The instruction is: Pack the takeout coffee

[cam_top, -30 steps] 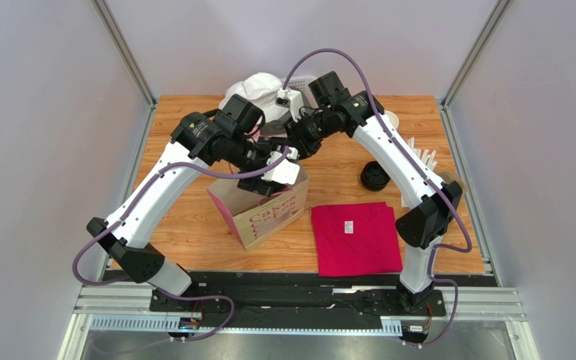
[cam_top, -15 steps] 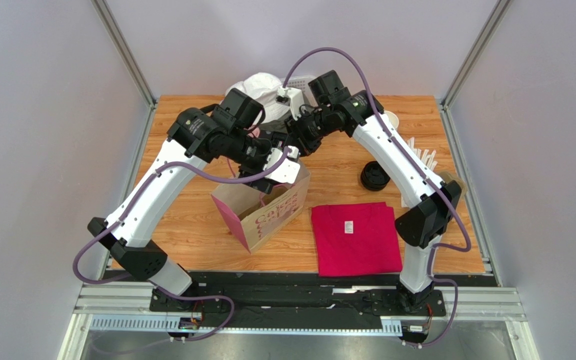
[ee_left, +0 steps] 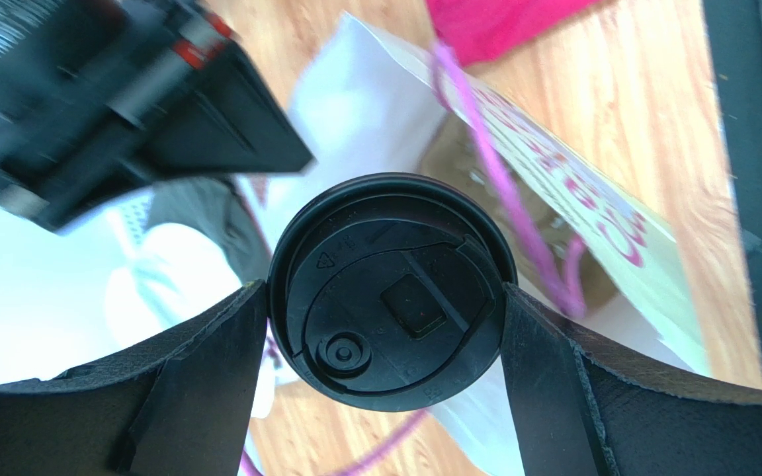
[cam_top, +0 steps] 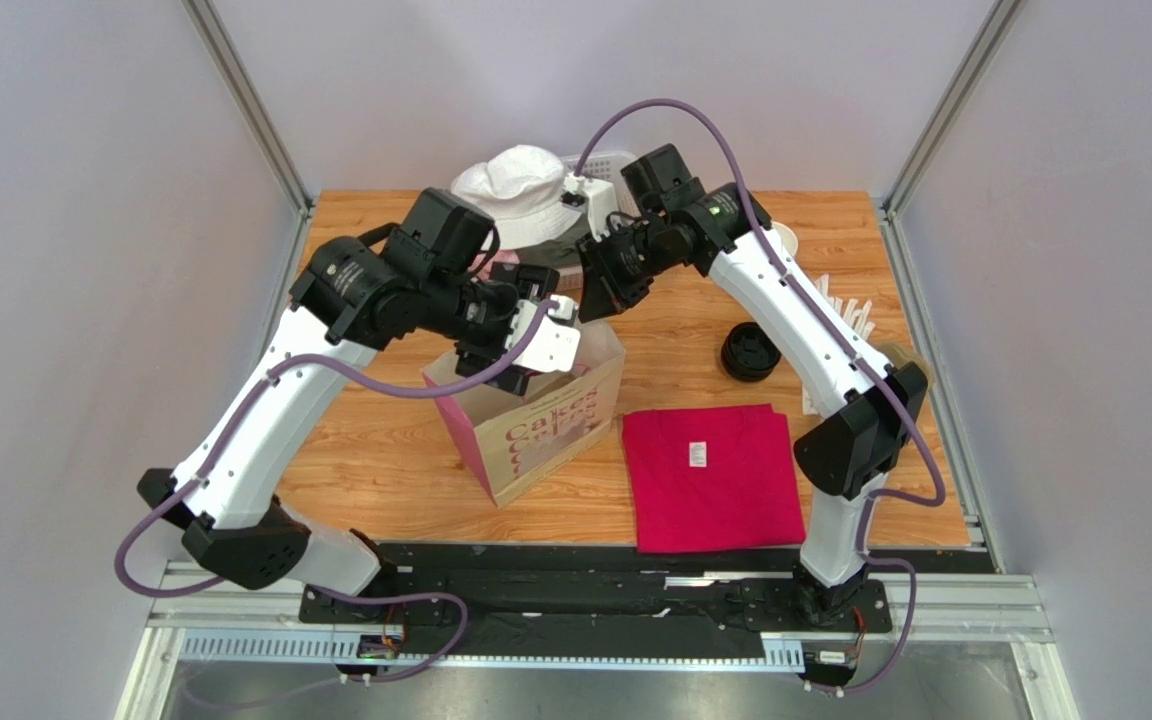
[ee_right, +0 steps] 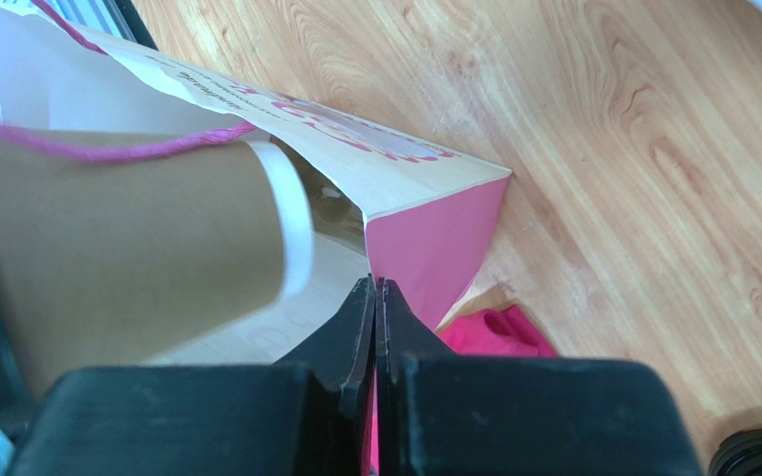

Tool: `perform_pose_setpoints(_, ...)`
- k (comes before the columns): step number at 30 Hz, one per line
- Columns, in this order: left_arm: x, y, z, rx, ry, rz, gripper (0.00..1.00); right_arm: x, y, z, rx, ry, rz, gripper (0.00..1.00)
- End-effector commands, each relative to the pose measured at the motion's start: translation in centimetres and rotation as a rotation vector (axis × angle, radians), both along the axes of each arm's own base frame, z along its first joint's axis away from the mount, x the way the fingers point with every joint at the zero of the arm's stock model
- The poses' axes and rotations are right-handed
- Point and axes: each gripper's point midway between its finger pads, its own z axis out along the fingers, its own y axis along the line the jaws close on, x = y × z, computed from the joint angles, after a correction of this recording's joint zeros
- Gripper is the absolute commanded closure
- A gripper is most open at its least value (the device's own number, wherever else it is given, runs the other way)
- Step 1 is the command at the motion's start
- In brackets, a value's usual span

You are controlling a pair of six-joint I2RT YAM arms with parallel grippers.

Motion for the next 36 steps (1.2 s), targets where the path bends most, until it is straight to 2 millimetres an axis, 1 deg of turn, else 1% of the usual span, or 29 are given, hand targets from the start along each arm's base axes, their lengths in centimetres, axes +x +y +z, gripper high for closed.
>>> perform_pose_setpoints(1,-5.1,4.4,-3.5,0.155,0.183,0.017,0.77,-1.3,-1.4,0.5,-0.017,0.055,-0.044,1.0)
perform_pose_setpoints(2,-5.1,4.5,-4.0,0.166,0.191,0.019,0.77,-1.3,-1.5,0.4,-0.019,0.064,-0.054,1.0)
perform_pose_setpoints(7,-5.5,4.9,-4.7,0.172,0.207,0.03,0.77,-1.5,-1.9,-0.1,-0.035,0.08,-0.066,1.0)
perform_pose_setpoints(11,-5.7,5.4,-6.0,0.198,0.225,0.047,0.78,-1.7,-1.9,0.4,-0.021,0.08,-0.053,0.99)
perform_pose_setpoints(12,-5.7,5.4,-6.2,0.194,0.221,0.045,0.78,-1.8,-2.0,0.6,-0.015,0.069,-0.039,0.94)
perform_pose_setpoints(13,-5.9,5.6,-6.6,0.2,0.227,0.048,0.78,-1.7,-1.9,1.0,-0.001,0.068,-0.032,0.86)
perform_pose_setpoints(14,-5.9,5.5,-6.7,0.198,0.229,0.045,0.78,-1.4,-1.7,2.1,0.028,0.041,-0.022,0.66)
perform_pose_setpoints(15,-6.0,5.5,-6.8,0.195,0.228,0.049,0.78,-1.1,-1.5,3.0,0.05,0.02,-0.01,0.56)
perform_pose_setpoints(16,-6.0,5.5,-6.9,0.197,0.235,0.05,0.78,-0.6,-1.3,3.5,0.075,0.016,-0.002,0.4)
perform_pose_setpoints(17,-5.9,5.5,-7.0,0.197,0.241,0.054,0.78,-0.2,-1.0,5.3,0.113,-0.035,0.015,0.35)
perform_pose_setpoints(19,-5.7,5.3,-7.0,0.19,0.239,0.056,0.78,0.1,-0.5,6.4,0.142,-0.107,0.08,0.26)
perform_pose_setpoints(21,-5.4,5.2,-7.0,0.183,0.24,0.058,0.78,0.4,-0.2,7.2,0.164,-0.165,0.122,0.23)
perform_pose_setpoints(22,-5.4,5.1,-6.9,0.18,0.237,0.056,0.78,0.4,0.1,7.5,0.181,-0.215,0.178,0.21)
perform_pose_setpoints(24,-5.2,5.0,-6.9,0.173,0.244,0.059,0.78,0.3,0.4,7.5,0.194,-0.255,0.23,0.19)
perform_pose_setpoints(25,-5.2,5.0,-6.8,0.173,0.242,0.054,0.78,0.3,0.9,7.7,0.215,-0.285,0.264,0.18)
perform_pose_setpoints(27,-5.2,5.0,-6.9,0.174,0.243,0.05,0.78,0.4,1.4,7.3,0.217,-0.343,0.323,0.18)
perform_pose_setpoints(29,-5.2,5.0,-7.0,0.178,0.239,0.043,0.78,0.5,2.3,7.0,0.22,-0.401,0.387,0.17)
perform_pose_setpoints(30,-5.2,5.1,-7.0,0.181,0.237,0.04,0.78,0.8,2.7,6.5,0.217,-0.413,0.403,0.17)
perform_pose_setpoints(31,-5.1,5.1,-7.0,0.181,0.235,0.038,0.78,0.5,3.3,6.5,0.224,-0.43,0.433,0.17)
perform_pose_setpoints(33,-5.1,5.1,-7.0,0.183,0.235,0.04,0.78,0.6,4.1,6.2,0.229,-0.465,0.472,0.17)
perform_pose_setpoints(34,-5.1,5.1,-7.1,0.183,0.238,0.041,0.78,0.3,4.7,5.9,0.235,-0.466,0.494,0.17)
perform_pose_setpoints(36,-5.1,5.1,-7.2,0.183,0.24,0.041,0.78,0.4,5.4,5.4,0.234,-0.485,0.522,0.17)
